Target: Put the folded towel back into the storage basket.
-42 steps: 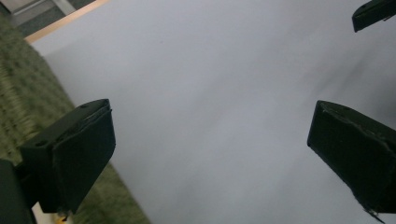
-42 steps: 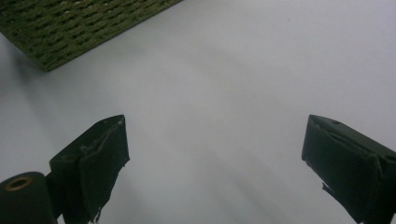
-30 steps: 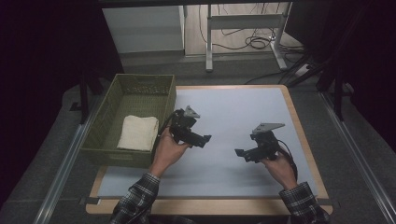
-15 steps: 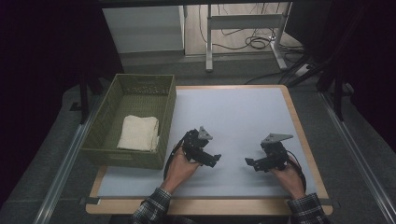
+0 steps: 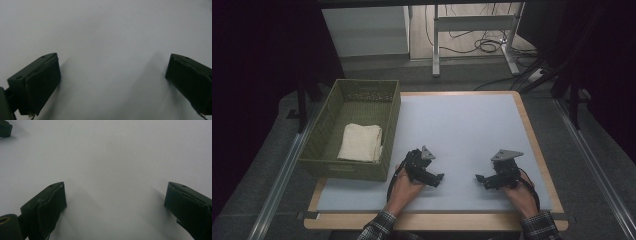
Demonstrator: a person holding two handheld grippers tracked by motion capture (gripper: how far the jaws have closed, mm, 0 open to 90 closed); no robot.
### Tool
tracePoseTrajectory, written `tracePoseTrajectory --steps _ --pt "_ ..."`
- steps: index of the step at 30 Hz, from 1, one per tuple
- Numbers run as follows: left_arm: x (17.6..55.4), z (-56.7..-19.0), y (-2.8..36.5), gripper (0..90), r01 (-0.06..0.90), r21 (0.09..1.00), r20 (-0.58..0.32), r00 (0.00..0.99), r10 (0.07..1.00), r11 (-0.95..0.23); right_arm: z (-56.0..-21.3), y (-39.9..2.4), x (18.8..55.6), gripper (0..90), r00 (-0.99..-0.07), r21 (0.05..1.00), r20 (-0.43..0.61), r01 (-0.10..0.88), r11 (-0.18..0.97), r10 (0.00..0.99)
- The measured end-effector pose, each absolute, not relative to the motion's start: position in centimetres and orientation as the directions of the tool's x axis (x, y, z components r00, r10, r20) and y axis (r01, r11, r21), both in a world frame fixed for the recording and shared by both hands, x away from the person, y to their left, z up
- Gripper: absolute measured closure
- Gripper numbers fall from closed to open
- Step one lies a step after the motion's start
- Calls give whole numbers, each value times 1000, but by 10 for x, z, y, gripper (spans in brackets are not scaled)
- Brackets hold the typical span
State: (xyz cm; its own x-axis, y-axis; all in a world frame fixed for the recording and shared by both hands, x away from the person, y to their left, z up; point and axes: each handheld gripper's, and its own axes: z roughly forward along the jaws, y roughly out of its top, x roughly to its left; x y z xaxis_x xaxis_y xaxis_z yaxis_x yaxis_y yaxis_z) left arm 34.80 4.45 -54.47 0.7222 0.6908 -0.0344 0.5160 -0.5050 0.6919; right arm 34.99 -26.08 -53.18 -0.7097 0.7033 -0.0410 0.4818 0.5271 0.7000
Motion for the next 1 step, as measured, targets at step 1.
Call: tracePoseTrajectory --steps 1 --pt "348 -545 44 0 516 693 -34 720 693 -503 -532 -261 350 39 -711 701 -39 482 526 703"
